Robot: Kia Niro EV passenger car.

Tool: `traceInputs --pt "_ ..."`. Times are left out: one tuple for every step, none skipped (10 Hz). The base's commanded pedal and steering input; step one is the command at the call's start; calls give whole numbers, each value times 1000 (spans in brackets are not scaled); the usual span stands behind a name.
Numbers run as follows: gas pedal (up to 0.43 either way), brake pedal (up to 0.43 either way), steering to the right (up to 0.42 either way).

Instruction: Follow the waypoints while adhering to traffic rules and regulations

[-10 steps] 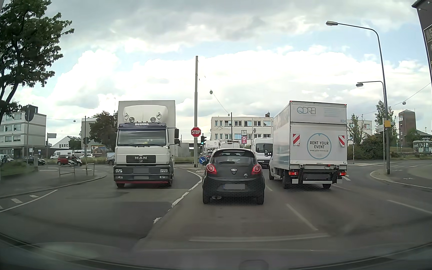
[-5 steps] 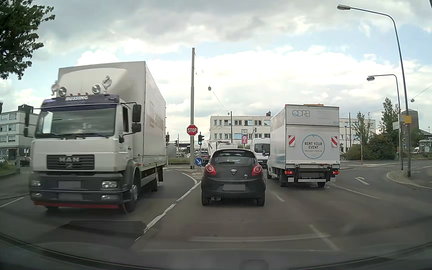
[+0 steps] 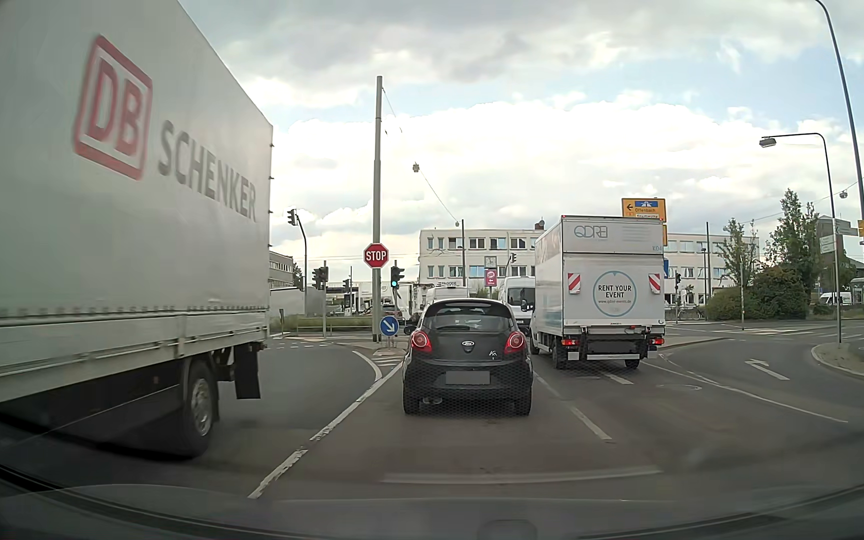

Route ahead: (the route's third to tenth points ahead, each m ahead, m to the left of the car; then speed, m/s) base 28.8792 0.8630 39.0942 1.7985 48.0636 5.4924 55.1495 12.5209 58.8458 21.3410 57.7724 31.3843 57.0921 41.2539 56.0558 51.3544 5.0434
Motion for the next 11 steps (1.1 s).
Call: traceInputs --pt "0 30 0" --pt "0 30 0" --pt "0 30 0" --pt "0 30 0" --pt "0 30 0" --pt "0 30 0" --pt "8 30 0" --pt "20 30 1" --pt "28 30 1" --pt "39 30 1" --pt "39 30 1"
